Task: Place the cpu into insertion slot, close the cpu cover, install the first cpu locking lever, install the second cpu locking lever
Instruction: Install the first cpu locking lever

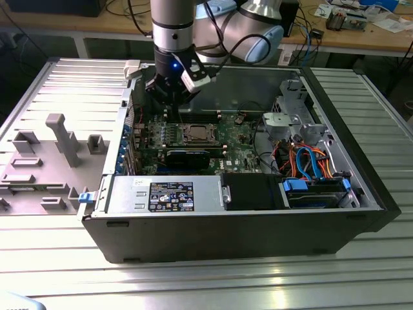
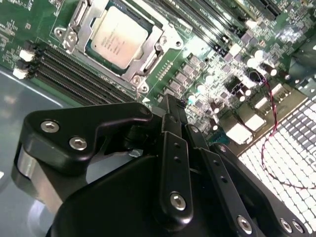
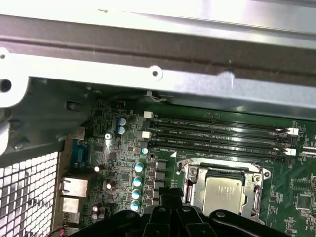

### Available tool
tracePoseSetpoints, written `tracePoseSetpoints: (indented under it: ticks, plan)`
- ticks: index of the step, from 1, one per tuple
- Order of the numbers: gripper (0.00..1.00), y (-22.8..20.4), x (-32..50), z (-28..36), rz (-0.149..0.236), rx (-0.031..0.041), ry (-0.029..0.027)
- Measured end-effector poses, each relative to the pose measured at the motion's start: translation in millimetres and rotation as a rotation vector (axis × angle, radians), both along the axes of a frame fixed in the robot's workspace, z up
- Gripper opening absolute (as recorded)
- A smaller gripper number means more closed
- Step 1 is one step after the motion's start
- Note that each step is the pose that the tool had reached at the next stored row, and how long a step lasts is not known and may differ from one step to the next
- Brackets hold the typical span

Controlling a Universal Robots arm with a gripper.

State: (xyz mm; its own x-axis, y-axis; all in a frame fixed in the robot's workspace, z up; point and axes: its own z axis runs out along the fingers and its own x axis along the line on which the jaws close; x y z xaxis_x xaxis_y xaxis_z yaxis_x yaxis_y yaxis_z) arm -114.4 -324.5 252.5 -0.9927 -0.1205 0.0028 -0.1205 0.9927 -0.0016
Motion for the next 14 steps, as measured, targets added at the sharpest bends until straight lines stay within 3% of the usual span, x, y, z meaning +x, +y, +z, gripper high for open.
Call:
tracePoseSetpoints:
  ticks: [11,14]
  plan:
    - [0.11,8.8,-8.4,7.9,0.000,0.0004,-0.0033]
    - [0.11,12.4,-8.6,8.2,0.000,0.0084,-0.0032]
